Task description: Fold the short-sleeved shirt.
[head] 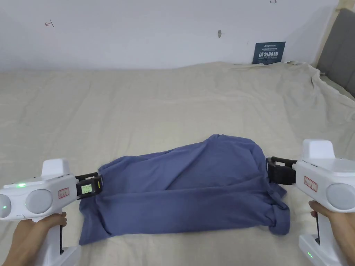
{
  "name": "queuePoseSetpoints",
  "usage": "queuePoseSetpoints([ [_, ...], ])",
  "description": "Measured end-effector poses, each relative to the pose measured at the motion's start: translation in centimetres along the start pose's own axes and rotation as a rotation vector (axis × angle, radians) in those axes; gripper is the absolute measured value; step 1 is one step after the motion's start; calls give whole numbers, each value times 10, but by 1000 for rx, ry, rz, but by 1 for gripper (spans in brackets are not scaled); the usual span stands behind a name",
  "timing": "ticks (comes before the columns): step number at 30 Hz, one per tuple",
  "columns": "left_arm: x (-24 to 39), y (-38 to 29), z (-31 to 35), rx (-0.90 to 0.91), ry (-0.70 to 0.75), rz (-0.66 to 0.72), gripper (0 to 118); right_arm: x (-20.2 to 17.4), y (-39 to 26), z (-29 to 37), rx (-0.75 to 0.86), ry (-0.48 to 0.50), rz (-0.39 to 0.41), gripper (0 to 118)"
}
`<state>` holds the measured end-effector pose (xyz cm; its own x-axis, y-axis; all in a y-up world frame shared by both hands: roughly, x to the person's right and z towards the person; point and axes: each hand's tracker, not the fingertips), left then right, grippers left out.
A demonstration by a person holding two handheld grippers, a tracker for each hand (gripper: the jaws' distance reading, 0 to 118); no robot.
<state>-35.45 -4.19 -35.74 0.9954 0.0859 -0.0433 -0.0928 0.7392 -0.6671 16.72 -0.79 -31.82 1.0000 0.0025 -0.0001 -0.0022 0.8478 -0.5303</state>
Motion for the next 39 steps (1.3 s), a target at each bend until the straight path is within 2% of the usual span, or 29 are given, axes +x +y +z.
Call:
queuePoseSetpoints([
  [1, 1, -2, 9, 8, -3, 1, 109, -1, 0, 13, 25, 1, 1, 93],
  [3, 5, -9, 25, 28, 0, -2, 108, -3, -1, 35, 78, -11, -7, 77],
  [4, 10, -13, 33, 44, 7, -2, 107, -5, -4, 44, 99, -21, -8, 61],
  [5, 12, -19, 41, 87, 9, 3, 101, -6, -6, 51, 110, -32, -9, 34],
  [6, 14, -25, 48, 118, 0, 0, 89, -9, -8, 59, 117, -35, -10, 12],
  [7, 15, -32, 56, 150, -15, -1, 71, -11, -12, 64, 134, -46, -8, 2],
  [8, 16, -36, 60, 177, -17, 8, 36, -12, -15, 69, 148, -52, -8, 1],
  [9, 18, -42, 64, 183, -10, 13, 13, -13, -19, 74, 166, -51, -6, 0],
  [10, 20, -47, 68, 181, -7, 18, 4, -14, -22, 76, 166, -47, 0, 0],
  [11, 20, -50, 71, 178, -17, 22, 0, -14, -24, 79, 166, -41, 0, 0],
  [14, 12, -57, 66, 139, -61, 27, 0, -14, -30, 82, 162, -18, -2, 0],
  [18, 7, -64, 63, 98, -45, 5, 0, -13, -33, 79, 146, 3, -7, 0],
  [25, -15, -80, 25, -101, -16, 77, 0, -14, -36, 71, 115, 20, -8, 0],
  [27, -21, -85, 8, -179, -20, 109, 11, -13, -37, 68, 107, 21, -12, 0],
  [28, -24, -88, -1, -221, -10, 128, 23, -13, -38, 65, 100, 19, -14, 0],
  [29, -26, -91, -10, -256, -13, 145, 50, -12, -38, 63, 95, 17, -15, 0],
  [30, -29, -94, -19, -275, -10, 169, 71, -13, -39, 61, 88, 17, -17, 0],
  [31, -31, -96, -27, -303, 7, 172, 83, -12, -40, 60, 82, 15, -20, 0],
  [32, -32, -98, -33, -313, 25, 172, 88, -11, -42, 58, 76, 12, -23, 0],
  [36, -33, -102, -55, -317, 65, 170, 88, -7, -47, 49, 43, 6, -39, 0],
  [39, -33, -100, -71, -340, 87, 164, 82, -5, -51, 43, 21, -8, -39, 0],
])
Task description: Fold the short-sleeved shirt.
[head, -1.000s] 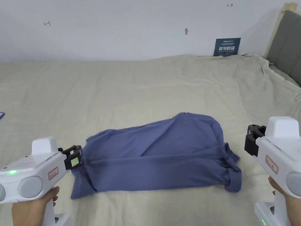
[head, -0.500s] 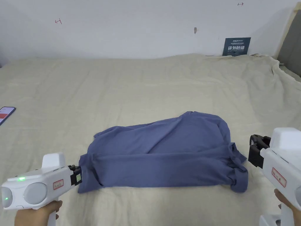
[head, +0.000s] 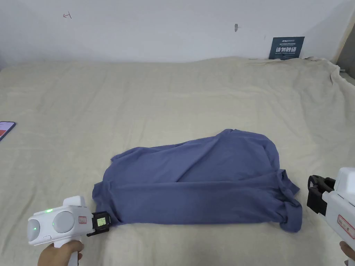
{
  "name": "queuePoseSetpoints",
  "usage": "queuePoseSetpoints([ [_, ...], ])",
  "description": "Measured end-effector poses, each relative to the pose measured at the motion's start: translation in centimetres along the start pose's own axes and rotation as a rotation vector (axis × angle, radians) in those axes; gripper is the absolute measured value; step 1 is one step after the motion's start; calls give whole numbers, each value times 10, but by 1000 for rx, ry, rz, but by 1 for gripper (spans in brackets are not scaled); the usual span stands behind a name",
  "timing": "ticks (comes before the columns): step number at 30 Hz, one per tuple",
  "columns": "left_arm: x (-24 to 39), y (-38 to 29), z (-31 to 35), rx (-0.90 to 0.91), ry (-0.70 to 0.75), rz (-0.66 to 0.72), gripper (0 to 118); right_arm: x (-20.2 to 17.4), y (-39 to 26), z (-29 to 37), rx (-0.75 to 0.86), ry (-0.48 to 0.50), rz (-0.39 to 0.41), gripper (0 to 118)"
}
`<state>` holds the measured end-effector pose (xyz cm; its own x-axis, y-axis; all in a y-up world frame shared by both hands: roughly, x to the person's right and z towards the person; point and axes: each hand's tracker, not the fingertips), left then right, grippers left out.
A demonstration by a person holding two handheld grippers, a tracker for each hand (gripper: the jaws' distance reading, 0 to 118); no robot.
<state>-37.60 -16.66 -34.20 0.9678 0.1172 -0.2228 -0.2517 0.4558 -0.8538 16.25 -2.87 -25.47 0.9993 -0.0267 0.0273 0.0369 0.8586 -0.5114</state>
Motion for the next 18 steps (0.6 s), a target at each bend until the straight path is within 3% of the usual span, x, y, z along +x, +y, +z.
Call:
queuePoseSetpoints([
  [2, 4, 2, -6, -7, 7, -17, 59, 2, -2, -4, -12, -5, -6, 0],
  [7, 13, 1, -9, -29, 42, -67, 51, 4, -7, -15, -49, -19, -5, 0],
  [9, 13, 1, -5, 9, 33, -116, 17, 5, -12, -23, -84, -25, -5, 0],
  [10, 12, 2, -3, 4, -9, -108, 10, 6, -16, -28, -107, -30, -6, 0],
  [12, 11, 4, 1, -5, -41, -110, 7, 8, -25, -41, -165, -38, -17, 6],
  [13, 10, 5, 3, 11, -44, -115, 6, 10, -32, -49, -202, -41, -21, 13],
  [17, 13, 9, 27, 83, -58, -153, 5, 14, -58, -86, -346, -32, -40, 81],
  [18, 13, 11, 32, 84, -66, -159, 5, 13, -63, -94, -361, -34, -45, 82],
])
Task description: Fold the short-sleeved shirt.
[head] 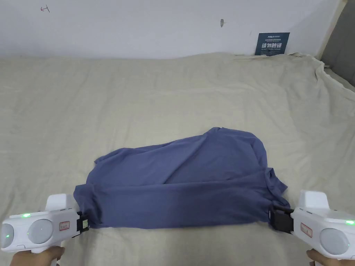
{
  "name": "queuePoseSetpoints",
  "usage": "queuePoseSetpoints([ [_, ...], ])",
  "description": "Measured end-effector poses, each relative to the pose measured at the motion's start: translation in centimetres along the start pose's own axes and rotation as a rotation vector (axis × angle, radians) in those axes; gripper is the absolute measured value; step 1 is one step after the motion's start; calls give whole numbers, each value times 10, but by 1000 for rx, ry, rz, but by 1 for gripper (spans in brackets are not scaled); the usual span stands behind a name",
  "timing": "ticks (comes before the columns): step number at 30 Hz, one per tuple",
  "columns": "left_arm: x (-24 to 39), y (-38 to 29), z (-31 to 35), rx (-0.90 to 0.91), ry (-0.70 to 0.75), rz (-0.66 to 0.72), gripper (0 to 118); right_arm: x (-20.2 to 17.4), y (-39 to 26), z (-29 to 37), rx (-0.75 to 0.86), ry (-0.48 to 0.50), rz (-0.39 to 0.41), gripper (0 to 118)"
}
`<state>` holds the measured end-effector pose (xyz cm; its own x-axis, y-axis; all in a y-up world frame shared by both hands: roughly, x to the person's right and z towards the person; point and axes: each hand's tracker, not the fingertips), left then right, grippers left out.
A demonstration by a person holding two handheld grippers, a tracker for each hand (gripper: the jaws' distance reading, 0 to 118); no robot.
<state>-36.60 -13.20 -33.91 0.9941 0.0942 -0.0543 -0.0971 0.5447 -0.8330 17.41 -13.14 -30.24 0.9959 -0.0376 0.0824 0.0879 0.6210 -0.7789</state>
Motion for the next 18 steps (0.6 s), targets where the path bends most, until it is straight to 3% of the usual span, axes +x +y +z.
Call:
queuePoseSetpoints([
  [3, -1, 5, 7, 20, -4, -21, 5, -2, -2, -23, -30, -19, 3, 82],
  [5, -3, 8, 7, 20, -6, -21, 5, -1, -2, -37, -56, -31, 3, 75],
  [7, -3, 9, 5, 16, -6, -14, 5, -1, -2, -44, -74, -28, 0, 55],
  [9, -4, 9, 5, 14, -9, -3, 5, 2, -3, -48, -94, -4, -2, 19],
  [10, -5, 9, 4, 16, -14, 1, 5, 3, -4, -47, -91, 18, -17, 7],
  [18, -19, -2, 10, 15, -7, 25, 5, 21, -9, -6, -5, 106, -91, 5],
])
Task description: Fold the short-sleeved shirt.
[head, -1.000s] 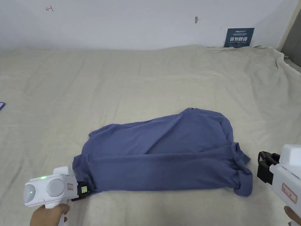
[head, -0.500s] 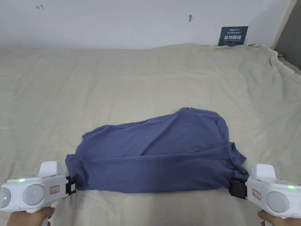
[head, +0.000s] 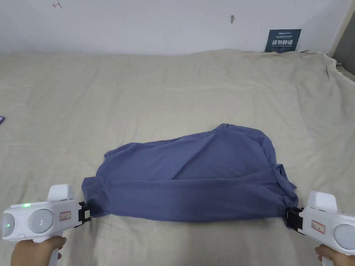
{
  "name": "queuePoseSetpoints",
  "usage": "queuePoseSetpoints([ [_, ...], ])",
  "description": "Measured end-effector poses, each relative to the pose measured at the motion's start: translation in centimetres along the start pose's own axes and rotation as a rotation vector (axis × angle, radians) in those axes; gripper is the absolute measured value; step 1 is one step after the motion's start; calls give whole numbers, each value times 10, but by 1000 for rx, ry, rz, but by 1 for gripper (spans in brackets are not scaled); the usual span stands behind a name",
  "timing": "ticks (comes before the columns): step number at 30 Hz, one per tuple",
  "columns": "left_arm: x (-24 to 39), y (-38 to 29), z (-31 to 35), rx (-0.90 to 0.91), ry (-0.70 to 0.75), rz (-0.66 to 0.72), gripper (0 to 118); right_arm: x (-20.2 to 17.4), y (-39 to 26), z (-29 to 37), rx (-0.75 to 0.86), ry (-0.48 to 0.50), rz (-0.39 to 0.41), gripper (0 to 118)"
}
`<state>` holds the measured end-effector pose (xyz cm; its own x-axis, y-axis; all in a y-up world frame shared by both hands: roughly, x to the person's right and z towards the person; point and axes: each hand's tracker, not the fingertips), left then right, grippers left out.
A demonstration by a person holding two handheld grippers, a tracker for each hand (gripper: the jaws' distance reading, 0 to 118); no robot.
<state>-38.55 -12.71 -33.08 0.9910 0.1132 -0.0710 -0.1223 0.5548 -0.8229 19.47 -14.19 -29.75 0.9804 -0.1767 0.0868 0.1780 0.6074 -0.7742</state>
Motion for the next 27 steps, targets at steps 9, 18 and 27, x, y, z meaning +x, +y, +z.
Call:
queuePoseSetpoints([
  [9, -12, -43, 40, -4, -15, 13, 5, 5, -31, 73, 30, 14, 22, 6],
  [18, -14, -83, 39, -53, 14, -22, 5, 4, -72, 72, -48, -23, 5, 5],
  [27, -8, -98, 5, -108, 79, -8, 5, 24, -85, 20, -145, -88, 3, 6],
])
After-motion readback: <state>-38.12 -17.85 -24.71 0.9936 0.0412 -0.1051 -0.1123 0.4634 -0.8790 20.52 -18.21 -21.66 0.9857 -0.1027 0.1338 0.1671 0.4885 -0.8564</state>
